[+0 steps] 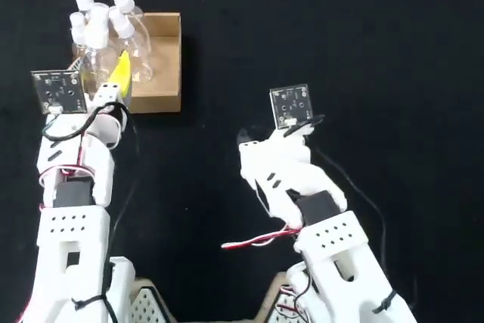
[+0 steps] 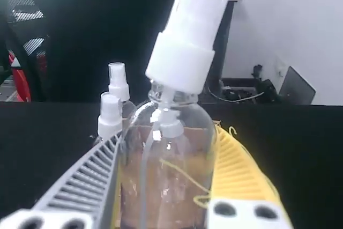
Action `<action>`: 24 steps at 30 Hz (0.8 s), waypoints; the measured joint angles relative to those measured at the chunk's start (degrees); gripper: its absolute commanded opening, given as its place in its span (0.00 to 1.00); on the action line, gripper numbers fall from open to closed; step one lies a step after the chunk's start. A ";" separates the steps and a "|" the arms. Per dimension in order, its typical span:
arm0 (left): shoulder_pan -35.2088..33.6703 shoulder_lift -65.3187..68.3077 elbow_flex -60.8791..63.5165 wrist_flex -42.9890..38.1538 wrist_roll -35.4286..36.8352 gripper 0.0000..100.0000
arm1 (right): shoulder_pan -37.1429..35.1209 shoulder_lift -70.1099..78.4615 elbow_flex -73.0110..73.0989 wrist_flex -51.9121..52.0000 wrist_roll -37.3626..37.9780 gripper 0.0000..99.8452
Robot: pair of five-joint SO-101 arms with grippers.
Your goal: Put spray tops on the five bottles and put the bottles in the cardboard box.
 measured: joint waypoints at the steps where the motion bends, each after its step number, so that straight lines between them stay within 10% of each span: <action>1: -0.35 0.00 0.00 0.00 0.00 0.09 | 0.00 0.00 0.00 0.00 0.00 0.07; 8: -3.08 -2.73 4.40 -1.05 0.00 0.09 | 0.00 0.00 0.00 0.00 0.00 0.07; 24: -1.05 13.98 10.99 -41.58 0.00 0.09 | 0.00 0.00 0.00 0.00 0.00 0.07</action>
